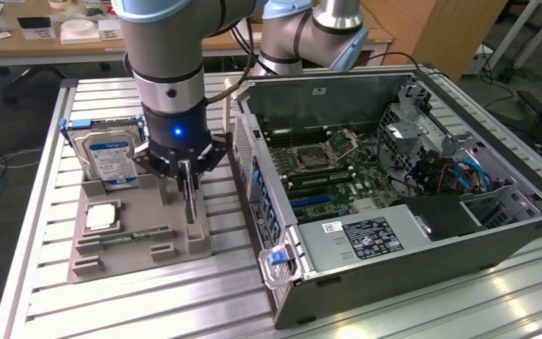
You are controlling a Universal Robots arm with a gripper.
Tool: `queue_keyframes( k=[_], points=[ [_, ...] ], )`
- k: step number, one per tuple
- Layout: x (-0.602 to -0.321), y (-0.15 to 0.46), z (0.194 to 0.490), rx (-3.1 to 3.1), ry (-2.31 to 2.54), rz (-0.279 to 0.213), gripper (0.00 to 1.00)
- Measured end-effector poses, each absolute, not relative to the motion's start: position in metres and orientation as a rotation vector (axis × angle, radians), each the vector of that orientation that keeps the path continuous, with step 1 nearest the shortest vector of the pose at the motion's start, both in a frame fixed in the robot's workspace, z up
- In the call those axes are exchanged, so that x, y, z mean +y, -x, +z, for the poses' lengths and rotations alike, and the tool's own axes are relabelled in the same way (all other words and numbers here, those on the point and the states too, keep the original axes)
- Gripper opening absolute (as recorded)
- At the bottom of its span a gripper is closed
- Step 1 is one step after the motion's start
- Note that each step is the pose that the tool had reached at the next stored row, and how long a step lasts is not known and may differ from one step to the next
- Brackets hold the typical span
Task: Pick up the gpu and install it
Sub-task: 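Pick up the gpu and move the gpu toward the slot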
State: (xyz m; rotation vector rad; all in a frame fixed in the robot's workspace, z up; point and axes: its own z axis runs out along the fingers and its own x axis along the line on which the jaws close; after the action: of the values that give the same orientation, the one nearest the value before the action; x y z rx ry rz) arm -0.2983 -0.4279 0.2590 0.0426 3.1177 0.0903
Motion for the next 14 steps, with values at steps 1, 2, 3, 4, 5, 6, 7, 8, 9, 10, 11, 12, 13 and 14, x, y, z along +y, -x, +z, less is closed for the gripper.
queue_keyframes(
  k=[1, 2, 3, 4, 5, 6, 7, 8, 9, 10, 11, 12, 13, 14],
  points=[
    [-0.428, 0.298, 0.261, 3.118, -0.043, 0.091, 0.28],
    [-0.428, 0.298, 0.262, 3.118, -0.043, 0.092, 0.28],
    [-0.428, 0.298, 0.264, 3.118, -0.043, 0.094, 0.28],
    [-0.428, 0.298, 0.266, 3.118, -0.043, 0.095, 0.28],
    [-0.428, 0.298, 0.267, 3.118, -0.043, 0.096, 0.28],
    [-0.428, 0.298, 0.269, 3.118, -0.043, 0.097, 0.28],
    [-0.428, 0.298, 0.270, 3.118, -0.043, 0.098, 0.28],
    [-0.428, 0.298, 0.272, 3.117, -0.043, 0.100, 0.28],
    [-0.428, 0.298, 0.274, 3.117, -0.043, 0.101, 0.28],
    [-0.428, 0.298, 0.275, 3.117, -0.043, 0.103, 0.28],
    [-0.428, 0.298, 0.277, 3.117, -0.043, 0.105, 0.28],
    [-0.428, 0.298, 0.278, 3.117, -0.043, 0.106, 0.28],
    [-0.428, 0.298, 0.280, 3.117, -0.043, 0.108, 0.28],
    [-0.428, 0.298, 0.281, 3.117, -0.043, 0.109, 0.28]
  ],
)
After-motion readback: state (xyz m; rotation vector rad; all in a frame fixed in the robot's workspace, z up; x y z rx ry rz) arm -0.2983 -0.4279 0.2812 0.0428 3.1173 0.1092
